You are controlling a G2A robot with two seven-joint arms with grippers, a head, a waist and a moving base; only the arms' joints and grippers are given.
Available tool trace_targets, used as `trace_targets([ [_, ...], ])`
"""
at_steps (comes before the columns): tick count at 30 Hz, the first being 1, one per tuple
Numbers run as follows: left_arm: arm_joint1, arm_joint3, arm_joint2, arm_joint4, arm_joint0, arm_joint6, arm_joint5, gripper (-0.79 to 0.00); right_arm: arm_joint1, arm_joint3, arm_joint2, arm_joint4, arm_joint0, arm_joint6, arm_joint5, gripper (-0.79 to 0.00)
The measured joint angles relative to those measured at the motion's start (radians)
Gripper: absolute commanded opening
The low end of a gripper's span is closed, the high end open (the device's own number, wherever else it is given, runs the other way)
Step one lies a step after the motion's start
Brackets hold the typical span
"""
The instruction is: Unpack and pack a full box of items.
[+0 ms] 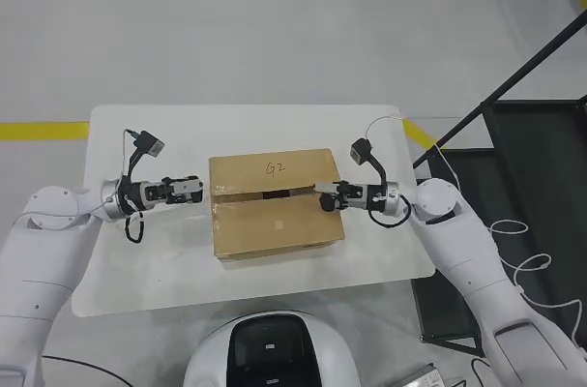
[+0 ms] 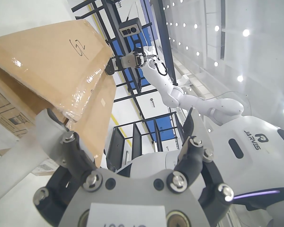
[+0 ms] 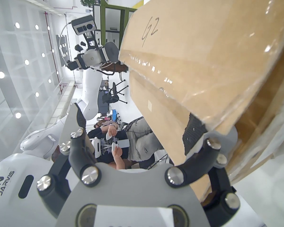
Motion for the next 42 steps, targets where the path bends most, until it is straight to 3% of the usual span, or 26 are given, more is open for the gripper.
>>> trace_targets([
  [5,0.0,0.003,0.015,0.0,-0.005,0.005,-0.005,0.0,0.02,-0.076,0.058,0.034,-0.052,0.081,0.031,0.0],
  [9,-0.005,0.018,0.042,0.006,-0.02,0.006,-0.005,0.0,0.025,-0.103,0.095,0.076,-0.06,0.064,0.027,0.0],
  [20,-0.005,0.06,0.074,0.043,-0.043,0.02,-0.02,0.0,-0.009,0.062,-0.016,0.055,0.092,-0.005,0.05,0.0],
  [28,0.018,0.043,-0.016,-0.041,-0.011,0.05,-0.05,0.0,-0.027,0.164,-0.085,0.001,0.156,-0.01,0.043,0.0],
  [42,0.052,-0.063,-0.165,-0.044,0.144,0.199,-0.038,0.0,-0.038,0.195,-0.109,-0.019,0.187,-0.017,0.028,0.0],
])
